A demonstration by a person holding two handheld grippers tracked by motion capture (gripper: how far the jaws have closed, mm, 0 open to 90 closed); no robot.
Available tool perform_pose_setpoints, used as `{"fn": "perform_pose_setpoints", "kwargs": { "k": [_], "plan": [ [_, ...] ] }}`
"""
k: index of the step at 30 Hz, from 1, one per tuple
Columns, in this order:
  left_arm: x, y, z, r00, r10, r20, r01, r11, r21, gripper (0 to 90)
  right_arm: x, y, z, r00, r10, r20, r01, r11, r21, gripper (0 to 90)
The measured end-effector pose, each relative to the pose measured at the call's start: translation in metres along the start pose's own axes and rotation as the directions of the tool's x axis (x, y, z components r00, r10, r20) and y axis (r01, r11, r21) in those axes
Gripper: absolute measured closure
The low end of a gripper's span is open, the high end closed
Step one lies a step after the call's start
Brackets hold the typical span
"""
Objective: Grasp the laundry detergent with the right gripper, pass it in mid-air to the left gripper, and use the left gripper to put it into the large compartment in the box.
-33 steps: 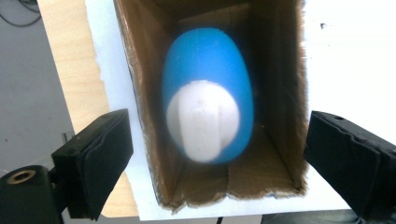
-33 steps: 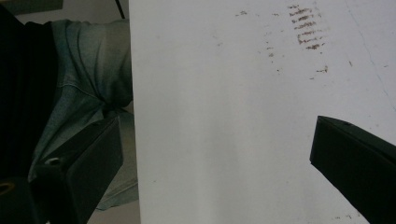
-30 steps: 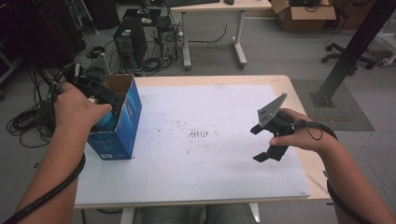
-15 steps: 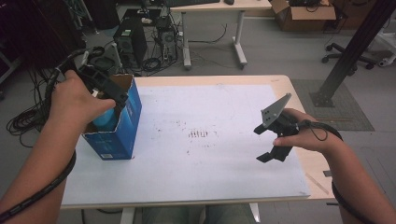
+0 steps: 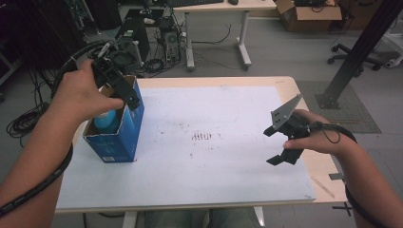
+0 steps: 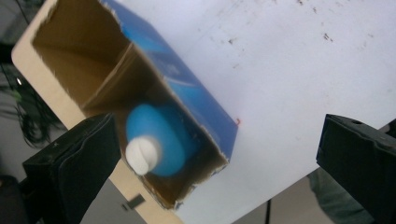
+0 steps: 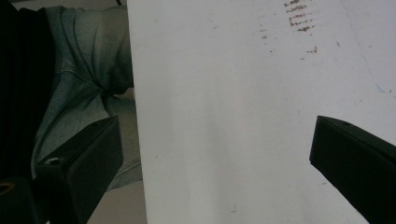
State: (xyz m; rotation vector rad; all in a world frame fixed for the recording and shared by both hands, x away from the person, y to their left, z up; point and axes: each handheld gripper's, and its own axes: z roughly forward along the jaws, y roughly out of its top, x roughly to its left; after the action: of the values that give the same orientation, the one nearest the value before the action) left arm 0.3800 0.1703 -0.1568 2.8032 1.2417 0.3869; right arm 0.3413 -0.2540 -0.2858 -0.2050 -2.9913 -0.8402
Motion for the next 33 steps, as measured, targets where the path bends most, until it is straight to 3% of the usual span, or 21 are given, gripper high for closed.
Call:
{"fn": "perform_pose_setpoints", "kwargs": {
  "k": [1,2,7,8,12,13,14,16,20,21,22,26,27,28,29,30,32,33],
  "plan": [
    [-0.004,0.003,-0.002,0.9989,0.045,0.01,-0.045,0.999,-0.009,0.2,0.001,0.0,-0.001,1.0,-0.003,0.001,0.003,1.0,0.006,3.0],
    [-0.004,0.003,-0.002,0.9989,0.045,0.01,-0.045,0.999,-0.009,0.2,0.001,0.0,-0.001,1.0,-0.003,0.001,0.003,1.0,0.006,3.0],
    [-0.013,0.011,-0.005,0.9886,0.143,0.048,-0.14,0.9884,-0.059,0.2,0.001,0.001,-0.003,1.0,-0.004,0.006,0.004,1.0,0.016,3.0],
    [-0.015,0.013,-0.005,0.9851,0.155,0.075,-0.151,0.9866,-0.063,0.2,0.002,0.001,-0.003,1.0,-0.003,0.006,0.003,1.0,0.02,3.0],
    [-0.023,0.018,-0.002,0.9686,0.223,0.109,-0.217,0.9741,-0.063,0.2,0.003,0.001,-0.004,1.0,0.0,0.007,0.0,1.0,0.03,3.1],
    [-0.028,0.021,0.001,0.9603,0.252,0.119,-0.246,0.9672,-0.062,0.2,0.003,0.001,-0.005,1.0,0.004,0.007,-0.004,0.999,0.034,3.1],
    [-0.028,0.021,0.001,0.9603,0.252,0.119,-0.246,0.9672,-0.062,0.2,0.003,0.0,-0.006,0.9999,0.004,0.01,-0.004,0.999,0.035,3.0],
    [-0.032,0.024,0.005,0.9507,0.282,0.13,-0.276,0.9593,-0.06,0.2,0.003,0.0,-0.007,0.9999,0.004,0.01,-0.004,0.999,0.037,3.0],
    [-0.039,0.03,0.013,0.938,0.317,0.14,-0.314,0.9483,-0.048,0.2,0.002,-0.002,-0.008,0.9999,0.009,0.014,-0.009,0.999,0.044,3.1],
    [-0.043,0.033,0.017,0.9274,0.347,0.141,-0.344,0.938,-0.043,0.1,0.002,-0.002,-0.009,0.9998,0.012,0.015,-0.012,0.999,0.046,3.2],
    [-0.043,0.033,0.017,0.9274,0.347,0.141,-0.344,0.938,-0.043,0.1,0.002,-0.003,-0.01,0.9998,0.011,0.016,-0.012,0.999,0.049,3.2],
    [-0.052,0.038,0.02,0.9085,0.389,0.154,-0.387,0.9211,-0.042,0.2,0.001,-0.004,-0.012,0.9997,0.015,0.02,-0.016,0.999,0.047,3.1],
    [-0.056,0.041,0.021,0.8994,0.41,0.151,-0.411,0.9112,-0.027,0.2,0.001,-0.005,-0.012,0.9996,0.015,0.024,-0.016,0.999,0.048,3.0],
    [-0.056,0.041,0.021,0.8994,0.41,0.151,-0.411,0.9112,-0.027,0.2,0.001,-0.005,-0.012,0.9996,0.015,0.024,-0.016,0.999,0.048,3.0],
    [-0.059,0.043,0.024,0.89,0.424,0.167,-0.429,0.9034,-0.012,0.2,0.001,-0.007,-0.012,0.9997,0.016,0.021,-0.017,0.998,0.052,3.1],
    [-0.059,0.043,0.024,0.89,0.424,0.167,-0.429,0.9034,-0.012,0.2,0.001,-0.007,-0.012,0.9997,0.016,0.021,-0.017,0.998,0.052,3.1],
    [-0.062,0.045,0.026,0.878,0.447,0.171,-0.452,0.8921,-0.013,0.2,0.001,-0.008,-0.011,0.9997,0.015,0.018,-0.017,0.998,0.065,3.1],
    [-0.068,0.045,0.029,0.865,0.473,0.167,-0.476,0.8792,-0.026,0.2,0.002,-0.009,-0.011,0.9997,0.02,0.017,-0.021,0.998,0.065,3.1]
  ]
}}
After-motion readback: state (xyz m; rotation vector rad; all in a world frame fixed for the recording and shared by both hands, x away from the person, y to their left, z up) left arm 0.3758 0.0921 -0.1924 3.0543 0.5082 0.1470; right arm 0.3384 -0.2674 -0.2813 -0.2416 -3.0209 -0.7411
